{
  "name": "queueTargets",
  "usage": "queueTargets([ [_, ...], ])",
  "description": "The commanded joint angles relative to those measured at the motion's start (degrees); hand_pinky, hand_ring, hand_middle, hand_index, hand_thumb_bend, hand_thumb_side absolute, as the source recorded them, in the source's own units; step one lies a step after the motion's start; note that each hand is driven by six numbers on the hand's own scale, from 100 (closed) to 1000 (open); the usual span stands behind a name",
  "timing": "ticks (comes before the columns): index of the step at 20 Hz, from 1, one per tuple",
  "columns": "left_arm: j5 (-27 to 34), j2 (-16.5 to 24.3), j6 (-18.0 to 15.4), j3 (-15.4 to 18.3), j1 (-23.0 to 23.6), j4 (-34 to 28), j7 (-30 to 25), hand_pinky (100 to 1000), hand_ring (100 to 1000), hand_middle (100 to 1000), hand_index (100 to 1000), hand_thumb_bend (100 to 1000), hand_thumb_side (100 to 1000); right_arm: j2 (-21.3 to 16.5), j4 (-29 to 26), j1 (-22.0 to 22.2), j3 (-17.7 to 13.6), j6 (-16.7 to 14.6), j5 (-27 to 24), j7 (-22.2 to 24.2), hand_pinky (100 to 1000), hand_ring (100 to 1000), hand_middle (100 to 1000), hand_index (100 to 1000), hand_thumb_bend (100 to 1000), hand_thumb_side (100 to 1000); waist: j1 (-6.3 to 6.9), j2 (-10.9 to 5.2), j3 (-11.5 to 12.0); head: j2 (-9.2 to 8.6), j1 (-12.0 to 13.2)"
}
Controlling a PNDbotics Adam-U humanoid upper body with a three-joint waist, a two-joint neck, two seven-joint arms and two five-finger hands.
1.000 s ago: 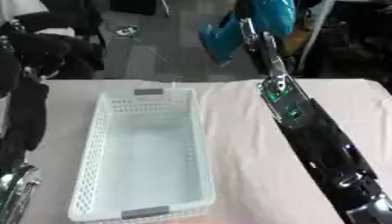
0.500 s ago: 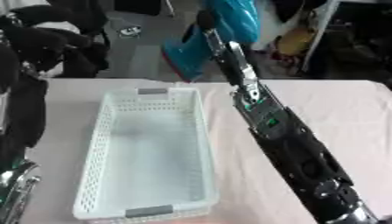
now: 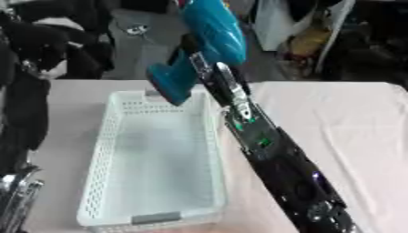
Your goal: Pick up objects on the table and place them in the box.
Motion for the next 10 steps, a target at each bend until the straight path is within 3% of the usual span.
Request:
queueTargets([
  [1, 0.33, 0.02, -0.53, 0.4, -0.87, -0.84, 0.03, 503, 624, 742, 667, 186, 823, 1.44, -0.11, 0.01, -0.73, -1.45, 4.03, -0.17, 100, 100, 100, 141, 100, 989, 0.55, -0.63, 0.03, 0.18, -0.19],
  [10, 0.28, -0.07, -1.08, 0.45, -0.99, -0.84, 0.12, 503, 625, 742, 667, 186, 824, 5.21, 1.94, 2.26, -2.4, -4.19, 17.0, -3.62, 100, 100, 100, 147, 100, 1000, 0.9, -0.41, 0.03, 0.63, -0.5],
])
